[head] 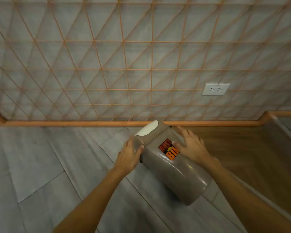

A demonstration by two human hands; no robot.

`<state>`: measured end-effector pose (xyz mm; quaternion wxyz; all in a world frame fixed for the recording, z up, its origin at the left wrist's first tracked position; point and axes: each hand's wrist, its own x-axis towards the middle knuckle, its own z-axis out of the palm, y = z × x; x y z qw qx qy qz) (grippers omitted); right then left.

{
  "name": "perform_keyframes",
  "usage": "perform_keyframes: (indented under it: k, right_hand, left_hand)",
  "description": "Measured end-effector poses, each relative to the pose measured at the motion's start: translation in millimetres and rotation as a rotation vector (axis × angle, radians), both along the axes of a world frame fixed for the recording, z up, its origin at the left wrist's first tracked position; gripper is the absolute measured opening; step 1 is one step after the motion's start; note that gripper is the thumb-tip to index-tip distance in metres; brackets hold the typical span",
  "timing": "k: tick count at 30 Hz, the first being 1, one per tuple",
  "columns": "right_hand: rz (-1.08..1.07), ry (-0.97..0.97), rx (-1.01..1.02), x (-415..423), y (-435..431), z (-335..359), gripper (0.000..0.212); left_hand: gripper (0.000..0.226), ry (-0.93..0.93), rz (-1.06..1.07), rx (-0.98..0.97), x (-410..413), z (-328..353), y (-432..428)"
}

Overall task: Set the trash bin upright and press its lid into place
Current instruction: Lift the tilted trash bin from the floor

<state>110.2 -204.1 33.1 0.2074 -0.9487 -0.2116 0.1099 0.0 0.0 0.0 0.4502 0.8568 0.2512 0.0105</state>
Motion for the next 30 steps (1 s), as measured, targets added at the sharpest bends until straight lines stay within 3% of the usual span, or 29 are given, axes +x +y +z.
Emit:
perform_keyframes:
  k: [6, 10, 22, 30]
  right_hand:
    - [-0.1, 0.176, 0.169, 43, 26, -36, 0.081]
    - [-0.221, 0.311, 0.359, 61, 38, -57, 0.091]
    - [-0.272, 0.49, 0.427, 78, 58, -89, 0.101]
    - [-0.304, 0.447, 0.52, 72, 52, -82, 0.091]
  left_hand:
    - [0.097, 0.159, 0.382, -0.68, 25, -54, 4]
    - [0.106, 0.171, 0.427, -0.928, 29, -74, 4]
    - [0.1, 0.135, 0.489, -1.355, 39, -97, -18]
    - [0.081, 0.054, 0.475, -1.404, 38, -95, -27]
